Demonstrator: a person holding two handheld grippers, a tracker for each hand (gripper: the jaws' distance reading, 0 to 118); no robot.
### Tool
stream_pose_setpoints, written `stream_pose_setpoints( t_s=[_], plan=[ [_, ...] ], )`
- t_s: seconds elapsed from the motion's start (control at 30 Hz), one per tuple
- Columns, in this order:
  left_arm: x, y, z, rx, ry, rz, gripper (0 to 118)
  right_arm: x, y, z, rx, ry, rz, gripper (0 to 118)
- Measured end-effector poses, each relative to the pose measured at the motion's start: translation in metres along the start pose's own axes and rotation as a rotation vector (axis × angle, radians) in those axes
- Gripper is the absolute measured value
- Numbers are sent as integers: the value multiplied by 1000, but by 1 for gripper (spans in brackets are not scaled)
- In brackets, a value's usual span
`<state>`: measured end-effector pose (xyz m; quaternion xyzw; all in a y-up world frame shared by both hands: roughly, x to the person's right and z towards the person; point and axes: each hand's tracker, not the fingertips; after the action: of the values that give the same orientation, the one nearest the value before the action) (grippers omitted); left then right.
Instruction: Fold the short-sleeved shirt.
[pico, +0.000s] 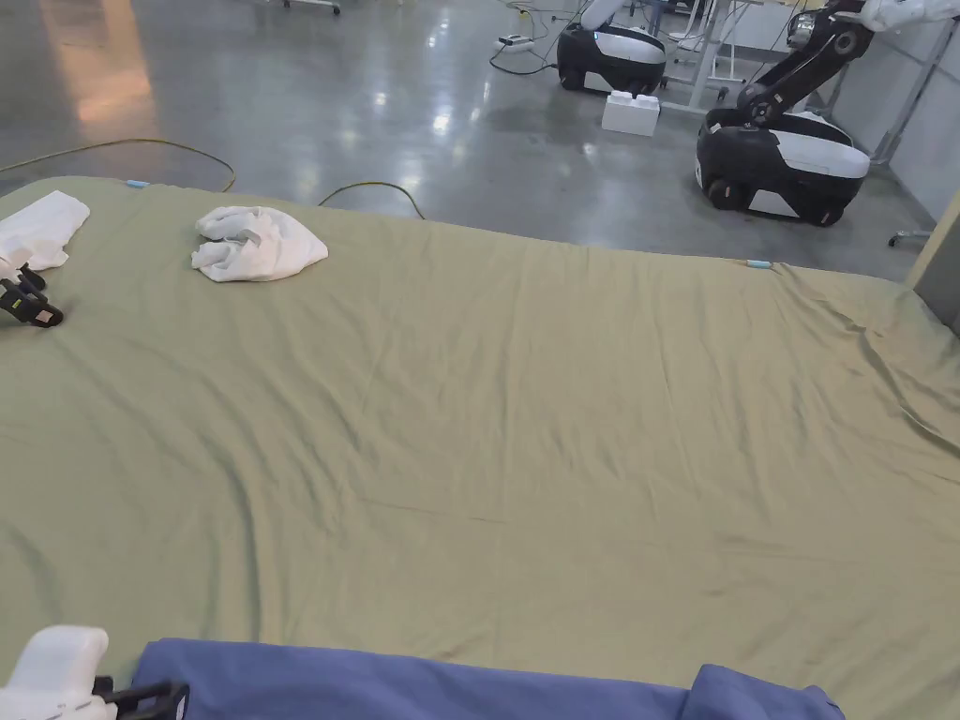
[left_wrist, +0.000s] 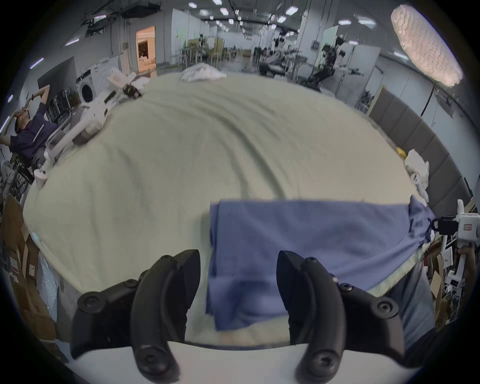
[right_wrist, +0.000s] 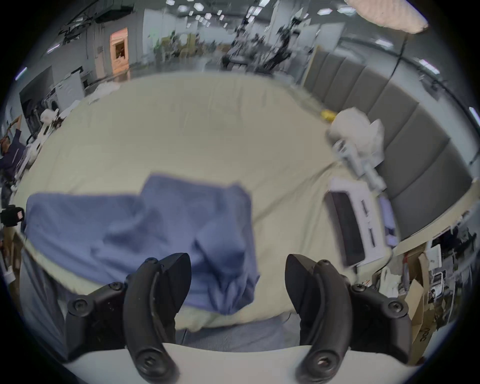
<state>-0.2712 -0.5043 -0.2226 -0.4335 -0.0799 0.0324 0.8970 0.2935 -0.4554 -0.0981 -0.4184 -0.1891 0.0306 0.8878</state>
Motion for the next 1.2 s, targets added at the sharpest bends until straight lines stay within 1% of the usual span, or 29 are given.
stream_pose_setpoints(
  t_s=[0.07,0.13,0.2,0.27,0.43,0.53,0.57,0.6,0.63,0.67,0.7,0.73,0.77,0.83,0.9,1.0,1.07,1.13,1.17,1.2],
  plan=[
    [9,15,7,70,-3,9,68,-9,16,15,109,-5,3,80],
    [19,32,13,152,4,13,68,-23,32,27,233,3,-12,80],
    [36,51,22,258,4,11,68,-39,50,35,356,43,-72,80],
    [49,66,28,339,30,2,68,-56,67,38,446,101,-101,80],
    [92,104,52,540,41,-24,67,-100,110,47,643,149,-130,80],
    [111,116,61,644,102,-105,66,-116,128,50,724,170,-134,79],
    [117,120,63,674,120,-127,66,-121,133,50,734,163,-127,78],
    [121,122,65,699,139,-136,65,-124,137,50,743,155,-128,76],
    [124,123,67,724,144,-141,57,-126,139,51,759,155,-131,65],
    [125,124,69,743,141,-147,41,-129,142,51,771,154,-135,53],
    [128,126,70,758,156,-151,20,-131,144,51,776,150,-137,35],
    [129,126,71,779,178,-153,8,-132,146,52,779,148,-133,11],
    [130,126,73,779,174,-146,8,-134,147,52,788,139,-130,6],
    [126,129,76,776,109,-130,3,-135,147,53,804,135,-125,0],
    [125,128,78,778,122,-128,1,-136,147,54,811,140,-119,0],
    [111,127,81,736,96,-107,1,-138,147,57,816,156,-127,0],
    [94,126,79,643,53,-80,1,-140,147,57,808,172,-116,0],
    [67,123,76,565,0,-23,1,-140,148,56,795,183,-101,0],
    [49,120,72,482,-54,5,1,-140,149,54,779,187,-85,0],
    [32,114,68,431,-70,46,1,-141,148,51,767,191,-77,0]
  ],
)
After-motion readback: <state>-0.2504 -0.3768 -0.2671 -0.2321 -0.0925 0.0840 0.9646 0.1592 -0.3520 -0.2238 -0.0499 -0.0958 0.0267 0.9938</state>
